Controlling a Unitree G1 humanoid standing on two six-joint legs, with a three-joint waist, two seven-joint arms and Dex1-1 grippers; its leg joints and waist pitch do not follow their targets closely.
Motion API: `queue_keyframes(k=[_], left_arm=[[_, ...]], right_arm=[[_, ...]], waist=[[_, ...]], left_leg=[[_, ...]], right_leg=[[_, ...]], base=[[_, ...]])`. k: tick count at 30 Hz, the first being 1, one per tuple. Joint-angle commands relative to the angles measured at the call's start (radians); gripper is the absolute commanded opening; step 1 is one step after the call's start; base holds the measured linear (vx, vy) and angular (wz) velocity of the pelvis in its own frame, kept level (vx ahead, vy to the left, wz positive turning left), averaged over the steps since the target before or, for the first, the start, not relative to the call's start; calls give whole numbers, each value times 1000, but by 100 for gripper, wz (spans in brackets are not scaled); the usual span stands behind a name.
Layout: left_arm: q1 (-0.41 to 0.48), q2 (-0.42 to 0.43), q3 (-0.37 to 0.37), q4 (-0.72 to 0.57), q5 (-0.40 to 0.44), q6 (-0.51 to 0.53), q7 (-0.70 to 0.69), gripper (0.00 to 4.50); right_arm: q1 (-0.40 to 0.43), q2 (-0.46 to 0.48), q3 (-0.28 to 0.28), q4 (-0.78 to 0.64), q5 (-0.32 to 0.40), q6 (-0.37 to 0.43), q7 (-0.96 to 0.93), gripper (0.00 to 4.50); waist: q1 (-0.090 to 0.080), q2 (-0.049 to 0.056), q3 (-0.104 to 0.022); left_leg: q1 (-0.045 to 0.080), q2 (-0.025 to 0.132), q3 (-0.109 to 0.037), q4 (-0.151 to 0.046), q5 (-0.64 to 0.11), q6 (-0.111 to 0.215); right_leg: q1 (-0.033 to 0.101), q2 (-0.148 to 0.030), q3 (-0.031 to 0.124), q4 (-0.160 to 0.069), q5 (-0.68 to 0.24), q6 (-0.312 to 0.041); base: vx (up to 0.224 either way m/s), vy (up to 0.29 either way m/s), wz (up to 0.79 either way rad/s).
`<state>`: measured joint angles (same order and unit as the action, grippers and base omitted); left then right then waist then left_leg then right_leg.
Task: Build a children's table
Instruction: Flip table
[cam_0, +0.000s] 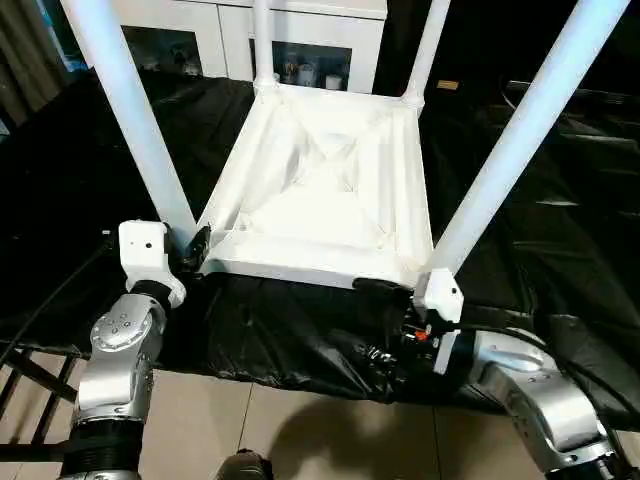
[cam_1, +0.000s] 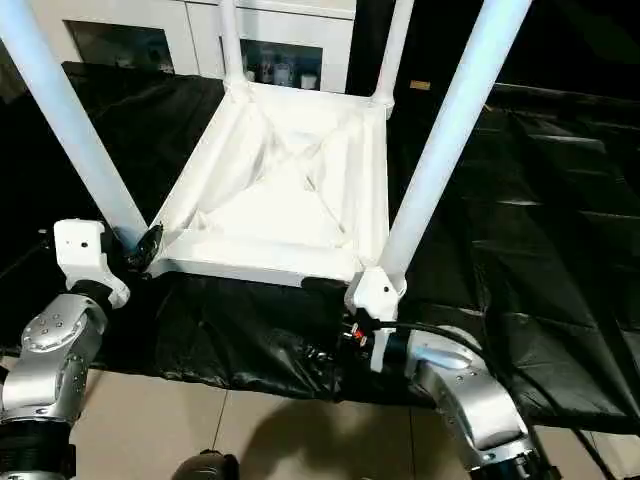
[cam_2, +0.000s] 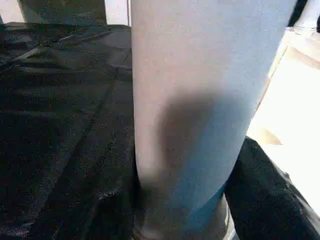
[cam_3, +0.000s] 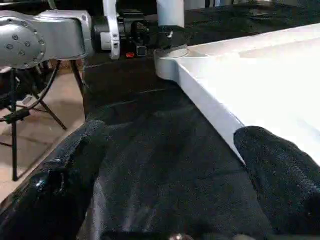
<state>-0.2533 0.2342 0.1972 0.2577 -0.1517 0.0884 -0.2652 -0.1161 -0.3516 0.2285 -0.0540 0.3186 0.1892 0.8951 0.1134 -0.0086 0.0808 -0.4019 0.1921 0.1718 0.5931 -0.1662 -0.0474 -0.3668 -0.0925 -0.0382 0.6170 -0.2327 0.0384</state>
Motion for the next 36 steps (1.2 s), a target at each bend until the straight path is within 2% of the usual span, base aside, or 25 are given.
queue_keyframes(k=[1, 3, 4, 5, 6, 7, 10, 12, 13, 15, 16, 18, 19, 20, 23, 24, 25, 26, 27, 28, 31, 34, 36], left_arm=[[-4, -21, -19, -9, -39, 39, -30, 215], [-5, -34, -19, -18, -56, 52, -34, 214], [-4, -94, -5, -61, -138, 102, -29, 214], [-4, -94, -5, -61, -138, 102, -29, 214], [-2, -131, -3, -91, -182, 132, -18, 214], [0, -162, -2, -115, -215, 152, -8, 214], [9, -204, -15, -151, -251, 176, 0, 215], [17, -218, -28, -167, -251, 186, 3, 215], [27, -230, -43, -179, -244, 191, 5, 215], [35, -238, -55, -185, -235, 192, 6, 215], [45, -245, -67, -187, -221, 194, 6, 215], [47, -245, -70, -187, -216, 194, 4, 214], [44, -246, -68, -190, -219, 195, 5, 214], [42, -247, -66, -192, -216, 199, 5, 214], [38, -251, -59, -200, -211, 209, 6, 214], [34, -255, -49, -202, -210, 217, 10, 214], [34, -256, -46, -206, -210, 224, 12, 214], [32, -257, -42, -208, -212, 230, 14, 214], [32, -257, -42, -208, -212, 230, 14, 214], [31, -255, -49, -217, -225, 244, 23, 214], [29, -253, -60, -219, -230, 247, 28, 214], [27, -253, -62, -220, -228, 248, 28, 214], [25, -255, -59, -223, -224, 251, 26, 214]], right_arm=[[-2, 3, 6, 8, -10, -14, 3, 450], [-1, 8, 8, 11, -17, -19, -8, 450], [4, 28, 9, 21, -36, -38, -40, 450], [4, 28, 9, 21, -36, -38, -40, 450], [10, 38, 6, 20, -37, -42, -54, 450], [17, 46, 0, 18, -36, -39, -69, 450], [29, 56, -13, 15, -36, -44, -96, 450], [35, 64, -25, 17, -38, -39, -121, 450], [43, 72, -39, 19, -39, -43, -144, 450], [51, 78, -51, 19, -34, -39, -159, 450], [71, 87, -71, 16, -30, -31, -186, 450], [78, 90, -77, 14, -28, -27, -196, 450], [85, 95, -88, 10, -24, -22, -210, 450], [87, 98, -93, 9, -21, -21, -215, 450], [92, 106, -106, 7, -10, -16, -226, 450], [92, 116, -125, 17, -7, -14, -253, 450], [92, 123, -135, 23, -3, -13, -266, 450], [87, 135, -152, 31, 7, -1, -289, 450], [87, 135, -152, 31, 7, -1, -289, 450], [67, 153, -175, 56, 31, 20, -315, 450], [44, 166, -192, 86, 40, 27, -328, 450], [19, 180, -210, 117, 54, 27, -339, 450], [-17, 206, -242, 155, 91, 23, -349, 450]], waist=[[1, 6, -66], [0, 10, -67], [2, 17, -70], [1, 13, -70], [5, 18, -72], [5, 14, -70], [20, 20, -74], [24, 21, -74], [26, 35, -78], [24, 28, -77], [21, 15, -74], [22, 23, -75], [19, 15, -75], [20, 19, -75], [17, 21, -73], [17, 27, -70], [17, 25, -71], [17, 31, -77], [16, 28, -76], [17, 32, -74], [14, 32, -75], [14, 31, -79], [15, 32, -80]], left_leg=[[30, 36, -13, -75, -175, 32], [30, 36, -14, -74, -172, 28], [31, 36, -14, -74, -169, 22], [31, 37, -13, -73, -169, 20], [32, 36, -12, -71, -167, 23], [30, 36, -11, -72, -169, 27], [26, 32, -9, -65, -136, 51], [23, 33, -8, -65, -131, 54], [23, 33, -11, -64, -129, 47], [23, 33, -11, -66, -142, 41], [23, 34, -9, -68, -152, 42], [23, 34, -11, -69, -153, 42], [23, 34, -10, -68, -151, 44], [23, 32, -11, -69, -147, 45], [24, 33, -10, -70, -160, 43], [25, 33, -10, -71, -168, 39], [24, 33, -11, -71, -162, 36], [26, 32, -11, -69, -159, 34], [26, 32, -10, -70, -157, 34], [24, 31, -12, -71, -154, 33], [24, 31, -11, -71, -162, 28], [23, 30, -10, -68, -137, 32], [24, 30, -10, -67, -131, 35]], right_leg=[[22, -42, 26, -52, 86, -232], [22, -42, 26, -52, 94, -233], [21, -43, 25, -51, 106, -239], [22, -43, 26, -51, 113, -243], [22, -44, 26, -49, 121, -251], [22, -43, 26, -52, 116, -253], [26, -46, 28, -52, 119, -253], [25, -45, 28, -52, 113, -249], [26, -45, 27, -51, 109, -246], [27, -41, 26, -53, 107, -237], [27, -41, 27, -58, 94, -224], [26, -41, 27, -58, 81, -217], [26, -40, 27, -59, 77, -210], [26, -40, 26, -59, 70, -204], [23, -41, 27, -62, 36, -196], [19, -39, 28, -65, 30, -195], [20, -39, 28, -62, 42, -197], [23, -39, 27, -60, 47, -198], [21, -39, 28, -61, 53, -198], [21, -38, 26, -60, 55, -199], [21, -39, 26, -60, 49, -205], [23, -38, 26, -58, 79, -205], [22, -38, 25, -57, 83, -208]], base=[[0, 0, 0], [0, 0, 0], [0, 0, 0], [0, 0, 0], [0, 0, 0], [0, 0, 0], [0, 0, 0], [0, 0, 0], [0, 0, 0], [0, 0, 0], [0, 0, 0], [0, 0, 0], [0, 0, 0], [0, 0, 0], [0, 0, 0], [0, 0, 0], [0, 0, 0], [0, 0, 0], [0, 0, 0], [0, 0, 0], [0, 0, 0], [0, 0, 0], [0, 0, 0]])
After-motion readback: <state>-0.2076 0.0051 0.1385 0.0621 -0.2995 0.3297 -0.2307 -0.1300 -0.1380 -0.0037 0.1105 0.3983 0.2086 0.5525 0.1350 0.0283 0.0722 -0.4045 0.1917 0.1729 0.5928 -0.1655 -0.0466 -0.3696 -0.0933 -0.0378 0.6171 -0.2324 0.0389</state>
